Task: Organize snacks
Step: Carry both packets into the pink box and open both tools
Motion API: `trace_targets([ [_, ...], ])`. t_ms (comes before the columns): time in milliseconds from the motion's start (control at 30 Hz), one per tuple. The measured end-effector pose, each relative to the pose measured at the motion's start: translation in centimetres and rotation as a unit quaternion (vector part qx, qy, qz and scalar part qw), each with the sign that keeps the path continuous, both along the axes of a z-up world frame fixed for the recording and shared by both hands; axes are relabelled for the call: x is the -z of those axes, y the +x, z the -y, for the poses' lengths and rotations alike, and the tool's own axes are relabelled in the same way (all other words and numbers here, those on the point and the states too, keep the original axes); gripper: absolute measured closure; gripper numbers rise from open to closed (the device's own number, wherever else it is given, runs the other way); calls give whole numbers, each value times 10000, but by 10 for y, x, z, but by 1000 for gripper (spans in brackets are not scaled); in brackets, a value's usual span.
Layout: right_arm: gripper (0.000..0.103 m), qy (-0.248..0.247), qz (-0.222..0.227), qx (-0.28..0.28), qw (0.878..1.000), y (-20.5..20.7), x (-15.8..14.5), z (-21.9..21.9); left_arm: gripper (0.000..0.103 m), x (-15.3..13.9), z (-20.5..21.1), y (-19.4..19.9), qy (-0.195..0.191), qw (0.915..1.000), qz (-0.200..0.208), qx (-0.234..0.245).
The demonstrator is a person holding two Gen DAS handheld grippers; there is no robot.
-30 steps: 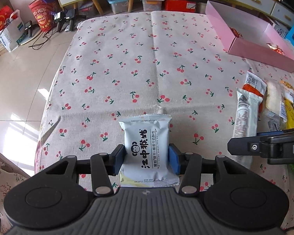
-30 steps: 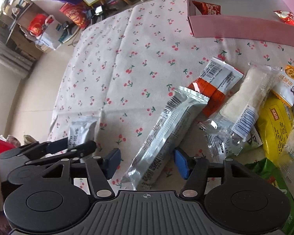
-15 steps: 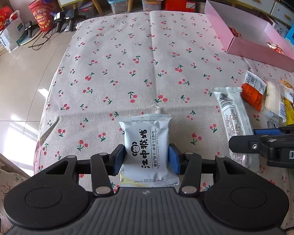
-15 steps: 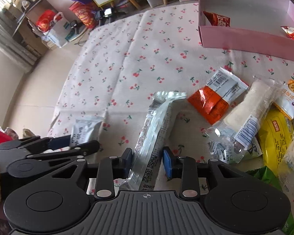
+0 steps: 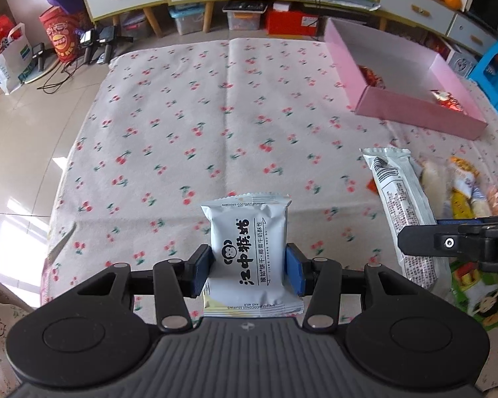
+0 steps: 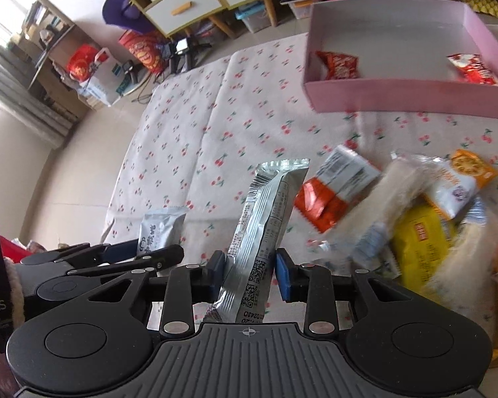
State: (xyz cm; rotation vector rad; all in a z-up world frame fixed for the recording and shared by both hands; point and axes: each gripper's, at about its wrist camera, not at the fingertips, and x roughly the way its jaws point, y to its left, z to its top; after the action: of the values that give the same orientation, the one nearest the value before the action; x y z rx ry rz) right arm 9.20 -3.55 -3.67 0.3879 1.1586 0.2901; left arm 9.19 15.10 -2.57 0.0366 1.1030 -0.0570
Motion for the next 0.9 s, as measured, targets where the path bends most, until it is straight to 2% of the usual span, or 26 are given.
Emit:
trace_targets([
  [433, 71, 246, 216, 536, 9980, 0, -23, 62, 59, -6, 46, 14, -159, 9997, 63, 148],
  [900, 71, 312, 322, 1210, 9916, -2, -30, 139, 59, -11, 101, 27, -458, 9980, 250, 360],
])
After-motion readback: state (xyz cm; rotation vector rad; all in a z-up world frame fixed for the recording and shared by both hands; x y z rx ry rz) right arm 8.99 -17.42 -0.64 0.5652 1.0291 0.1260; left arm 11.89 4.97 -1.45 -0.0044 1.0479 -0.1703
